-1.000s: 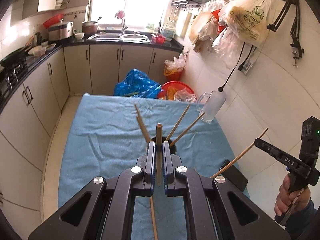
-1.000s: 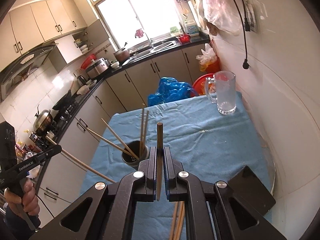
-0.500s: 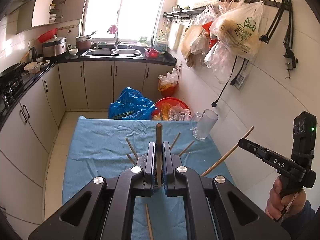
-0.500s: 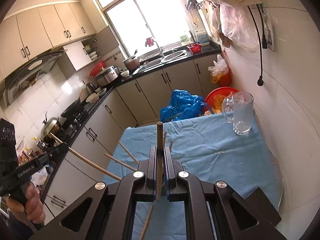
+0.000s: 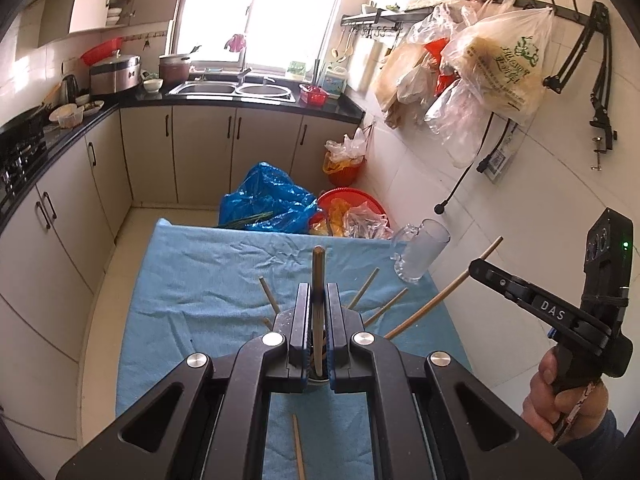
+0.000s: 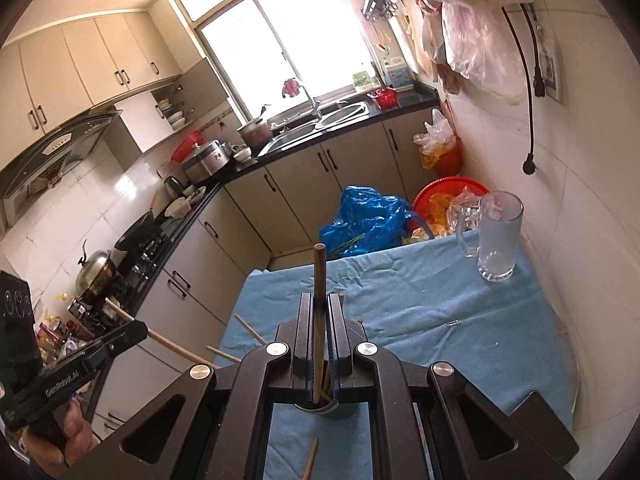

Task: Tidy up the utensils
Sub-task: 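Lift the chopstick with the right tool and lower it into the black holder, then open the right tool and move it back over the loose chopsticks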

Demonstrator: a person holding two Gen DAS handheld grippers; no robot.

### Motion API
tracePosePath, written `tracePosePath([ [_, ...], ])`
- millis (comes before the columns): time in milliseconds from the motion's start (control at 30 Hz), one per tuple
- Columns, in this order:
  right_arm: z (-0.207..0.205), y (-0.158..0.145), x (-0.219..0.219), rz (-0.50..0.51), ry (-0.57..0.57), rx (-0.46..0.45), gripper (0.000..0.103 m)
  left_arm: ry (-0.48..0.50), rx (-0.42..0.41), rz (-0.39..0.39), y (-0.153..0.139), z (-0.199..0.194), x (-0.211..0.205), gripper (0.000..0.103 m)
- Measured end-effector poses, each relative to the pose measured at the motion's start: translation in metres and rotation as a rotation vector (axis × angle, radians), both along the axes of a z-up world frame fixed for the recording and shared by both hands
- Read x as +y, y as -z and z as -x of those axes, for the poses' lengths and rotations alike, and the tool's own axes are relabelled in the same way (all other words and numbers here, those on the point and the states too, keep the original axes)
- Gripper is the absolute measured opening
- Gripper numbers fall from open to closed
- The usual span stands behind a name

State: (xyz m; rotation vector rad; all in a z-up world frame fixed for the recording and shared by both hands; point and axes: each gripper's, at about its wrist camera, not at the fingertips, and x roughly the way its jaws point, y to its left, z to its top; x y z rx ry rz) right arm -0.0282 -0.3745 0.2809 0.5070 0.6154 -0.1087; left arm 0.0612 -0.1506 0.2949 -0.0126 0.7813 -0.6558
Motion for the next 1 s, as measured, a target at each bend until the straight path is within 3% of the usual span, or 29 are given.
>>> tracePosePath([
  [667, -0.043, 0.074, 0.004, -0.022, -0.008, 0.169, 0.007, -0.003, 0.099, -0.076, 0.057, -0.024, -0.012, 0.006],
  [1000, -0.043, 0.07, 0.0, -0.027, -0.011, 0.164, 0.008, -0.017, 0.101, -0.064, 0.055, -0.026, -0.009, 0.007],
])
